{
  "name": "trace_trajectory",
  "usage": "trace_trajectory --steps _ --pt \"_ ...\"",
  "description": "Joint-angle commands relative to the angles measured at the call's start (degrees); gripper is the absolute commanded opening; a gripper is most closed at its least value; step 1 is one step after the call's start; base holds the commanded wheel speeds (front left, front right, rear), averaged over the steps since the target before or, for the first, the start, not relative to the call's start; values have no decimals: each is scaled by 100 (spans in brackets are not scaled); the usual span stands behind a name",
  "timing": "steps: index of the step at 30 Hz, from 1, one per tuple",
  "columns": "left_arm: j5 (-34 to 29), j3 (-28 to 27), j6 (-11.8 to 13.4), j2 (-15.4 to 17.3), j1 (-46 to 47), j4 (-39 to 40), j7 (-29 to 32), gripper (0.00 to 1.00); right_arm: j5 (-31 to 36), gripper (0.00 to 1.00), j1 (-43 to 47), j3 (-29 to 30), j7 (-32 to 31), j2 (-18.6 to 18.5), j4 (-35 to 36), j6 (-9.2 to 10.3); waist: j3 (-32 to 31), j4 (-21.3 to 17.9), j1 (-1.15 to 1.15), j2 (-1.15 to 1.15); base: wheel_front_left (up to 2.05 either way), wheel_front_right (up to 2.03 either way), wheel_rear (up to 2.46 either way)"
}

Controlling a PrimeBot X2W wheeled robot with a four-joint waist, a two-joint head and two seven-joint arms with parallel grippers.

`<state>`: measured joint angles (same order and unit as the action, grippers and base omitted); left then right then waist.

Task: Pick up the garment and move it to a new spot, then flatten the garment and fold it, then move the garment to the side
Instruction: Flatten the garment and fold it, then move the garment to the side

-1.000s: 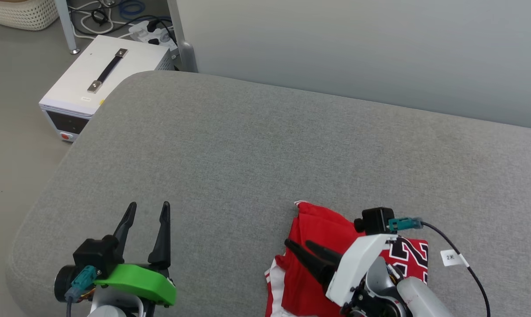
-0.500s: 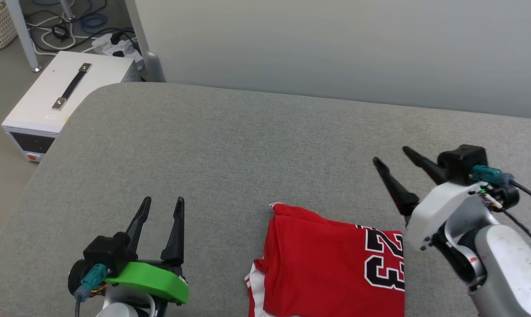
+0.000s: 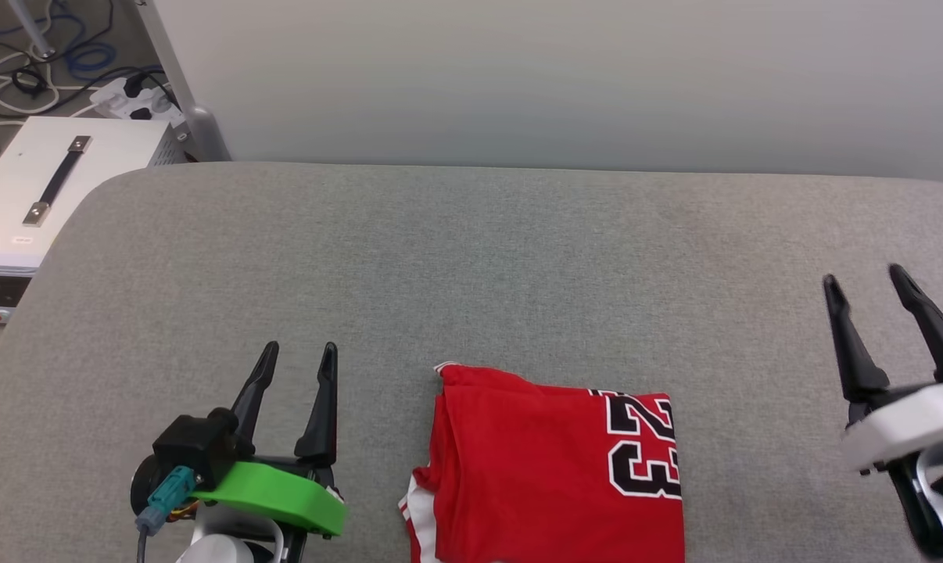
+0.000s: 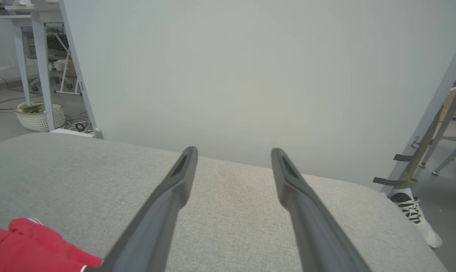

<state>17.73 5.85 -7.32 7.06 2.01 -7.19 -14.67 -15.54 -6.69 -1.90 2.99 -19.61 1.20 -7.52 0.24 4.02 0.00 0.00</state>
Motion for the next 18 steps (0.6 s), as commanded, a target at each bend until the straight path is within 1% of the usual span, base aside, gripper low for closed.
trace_trajectory --steps 1,5,11,13,18 --pt "53 24 -16 -37 13 16 -33 100 13 100 198 138 132 193 89 3 32 -50 0 0 0 0 0" --pt "47 82 -16 -69 -54 8 -33 100 112 100 666 423 418 528 208 3 63 -111 0 0 0 0 0" --pt "24 144 -16 -105 -168 -9 -33 100 329 100 1083 492 588 882 329 3 60 -135 0 0 0 0 0" --pt "5 154 -16 -123 -194 2 -33 100 327 100 1144 511 640 949 289 3 57 -135 0 0 0 0 0" --pt "-71 179 -16 -139 -246 46 -33 100 341 100 1199 483 718 987 134 3 23 -139 0 0 0 0 0"
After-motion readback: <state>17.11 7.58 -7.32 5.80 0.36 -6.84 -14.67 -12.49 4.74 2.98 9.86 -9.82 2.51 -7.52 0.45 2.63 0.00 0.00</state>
